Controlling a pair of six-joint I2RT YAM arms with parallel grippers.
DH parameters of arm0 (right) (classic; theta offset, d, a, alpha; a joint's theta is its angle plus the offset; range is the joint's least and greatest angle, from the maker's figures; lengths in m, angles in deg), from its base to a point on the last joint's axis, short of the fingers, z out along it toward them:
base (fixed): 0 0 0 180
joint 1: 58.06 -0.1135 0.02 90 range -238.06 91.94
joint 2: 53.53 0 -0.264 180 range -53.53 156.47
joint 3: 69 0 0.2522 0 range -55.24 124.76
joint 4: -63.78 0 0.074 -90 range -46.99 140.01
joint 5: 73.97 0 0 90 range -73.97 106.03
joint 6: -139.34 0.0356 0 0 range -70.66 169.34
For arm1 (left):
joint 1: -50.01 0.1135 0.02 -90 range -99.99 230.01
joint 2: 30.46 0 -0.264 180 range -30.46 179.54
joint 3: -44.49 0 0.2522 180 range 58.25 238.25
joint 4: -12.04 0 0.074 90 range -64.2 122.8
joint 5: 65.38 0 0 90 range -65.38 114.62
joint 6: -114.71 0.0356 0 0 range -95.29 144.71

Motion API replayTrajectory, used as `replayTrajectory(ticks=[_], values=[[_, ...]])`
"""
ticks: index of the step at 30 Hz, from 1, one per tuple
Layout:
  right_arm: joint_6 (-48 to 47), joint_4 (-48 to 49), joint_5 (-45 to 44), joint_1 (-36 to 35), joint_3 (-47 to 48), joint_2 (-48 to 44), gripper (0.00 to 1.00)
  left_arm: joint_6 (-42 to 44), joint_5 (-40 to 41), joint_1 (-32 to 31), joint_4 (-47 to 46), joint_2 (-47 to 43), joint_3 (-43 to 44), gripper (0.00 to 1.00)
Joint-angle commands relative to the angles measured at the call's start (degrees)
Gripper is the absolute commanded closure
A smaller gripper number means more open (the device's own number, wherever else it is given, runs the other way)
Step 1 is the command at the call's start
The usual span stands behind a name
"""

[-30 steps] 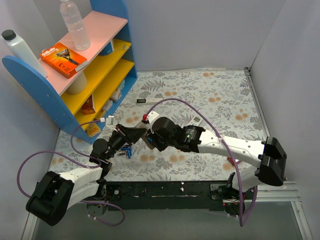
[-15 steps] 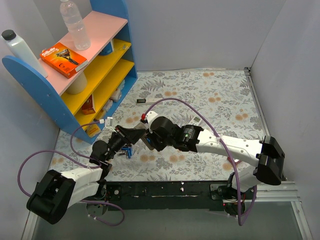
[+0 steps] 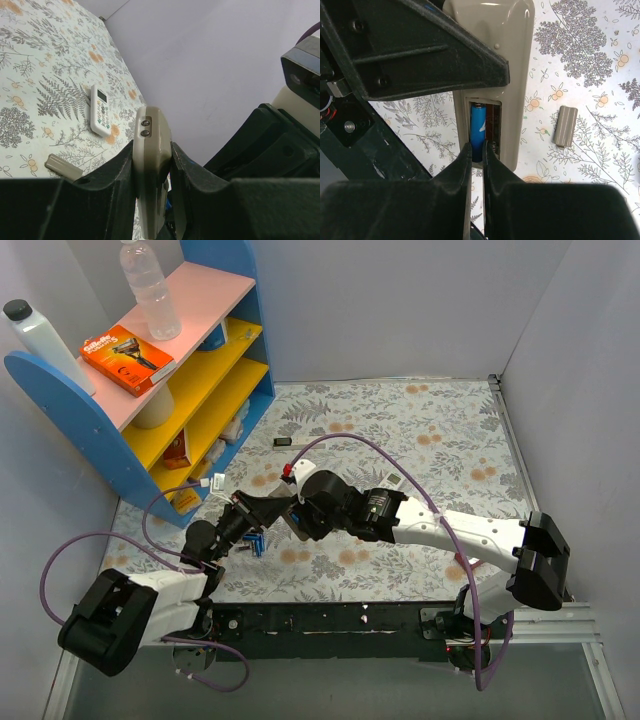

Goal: Load the batteries into the remote control

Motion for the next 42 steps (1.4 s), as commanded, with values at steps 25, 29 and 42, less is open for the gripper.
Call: replayTrajectory(ticks=[25,29,42], values=[[0.53,-0.41,4.86,-0.20,4.33,2.11,0.73,-11.10,3.93,-0.81,-5.33,-0.34,-2.11,1.00],[0.44,-0.68,4.86,-0.28,4.60,1.93,0.70,-12.24,4.46,-0.90,-4.10,-0.95,-2.11,1.00],[0.18,-2.08,2.49,-0.28,5.39,1.32,0.60,-14.35,4.46,-0.81,-4.62,-0.17,-2.11,1.00]])
